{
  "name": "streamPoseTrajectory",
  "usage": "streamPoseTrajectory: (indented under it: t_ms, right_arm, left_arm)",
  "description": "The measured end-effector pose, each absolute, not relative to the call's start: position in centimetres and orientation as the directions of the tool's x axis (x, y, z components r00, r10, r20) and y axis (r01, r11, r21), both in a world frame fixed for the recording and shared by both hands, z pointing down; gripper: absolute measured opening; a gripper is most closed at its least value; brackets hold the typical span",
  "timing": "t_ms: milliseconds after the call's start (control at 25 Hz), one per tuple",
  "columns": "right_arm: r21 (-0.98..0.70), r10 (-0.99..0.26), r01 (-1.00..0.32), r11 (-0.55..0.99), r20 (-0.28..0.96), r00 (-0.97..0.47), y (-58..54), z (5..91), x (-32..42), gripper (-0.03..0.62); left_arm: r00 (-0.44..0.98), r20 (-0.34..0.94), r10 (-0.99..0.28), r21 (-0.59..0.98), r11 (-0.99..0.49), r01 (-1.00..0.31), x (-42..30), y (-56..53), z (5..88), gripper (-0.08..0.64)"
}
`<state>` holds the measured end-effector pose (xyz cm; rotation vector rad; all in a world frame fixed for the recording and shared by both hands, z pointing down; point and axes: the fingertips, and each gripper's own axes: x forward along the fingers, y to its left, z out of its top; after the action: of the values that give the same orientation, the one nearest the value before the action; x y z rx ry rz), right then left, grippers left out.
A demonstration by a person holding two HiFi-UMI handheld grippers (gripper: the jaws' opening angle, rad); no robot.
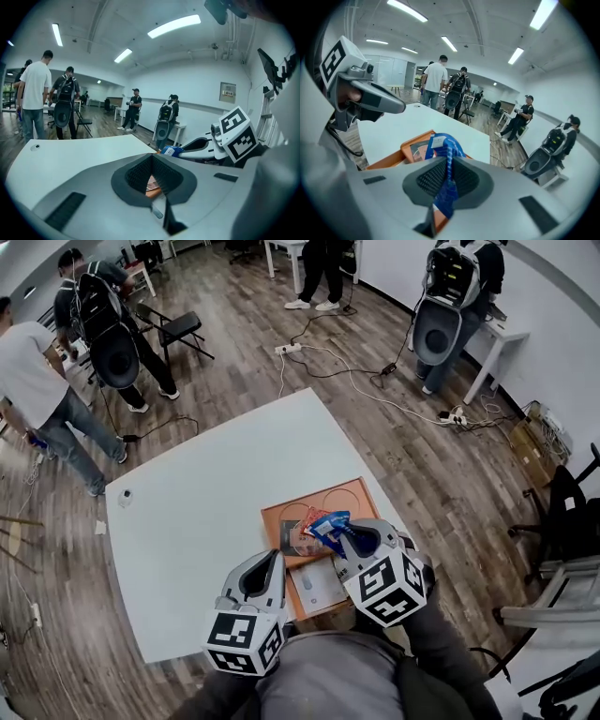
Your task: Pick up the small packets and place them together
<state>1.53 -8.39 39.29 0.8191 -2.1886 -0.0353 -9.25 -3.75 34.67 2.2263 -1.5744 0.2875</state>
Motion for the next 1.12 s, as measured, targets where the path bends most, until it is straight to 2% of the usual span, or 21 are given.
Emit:
streamPoseTrajectory:
  t_ms: [440,560,640,720,1120]
  right_arm:
    - [0.198,-0.499,-0.542,0.816,0.715,-0.49,-13.0,42.6,1.3,0.037]
    - [0.186,-0.486,-0.543,0.819,0.727,-0.485,-13.5,43.8,1.2,0.062]
    - [0.177,-0.474,-0.538,0.824,0.735,-0.485,-13.6,44.7,1.2,0.123]
    - [0.169,-0.46,-0.529,0.831,0.743,-0.486,-13.8,45.4,1.1,0.152]
    - [0.181,-0.489,-0.541,0.821,0.711,-0.505,-13.9,43.5,1.1,0.158]
  left_arm:
    - [0.27,0.445,-0.854,0.236,-0.179,-0.955,-10.6,-5.6,36.4,-0.003]
    - [0.249,0.466,-0.849,0.243,-0.148,-0.959,-11.0,-5.5,37.1,-0.003]
    - [0.235,0.478,-0.846,0.248,-0.127,-0.961,-11.2,-5.3,37.8,-0.003]
    - [0.224,0.487,-0.844,0.251,-0.111,-0.962,-11.4,-5.2,38.3,-0.003]
    - [0.203,0.479,-0.854,0.257,-0.085,-0.963,-11.8,-4.5,38.0,-0.003]
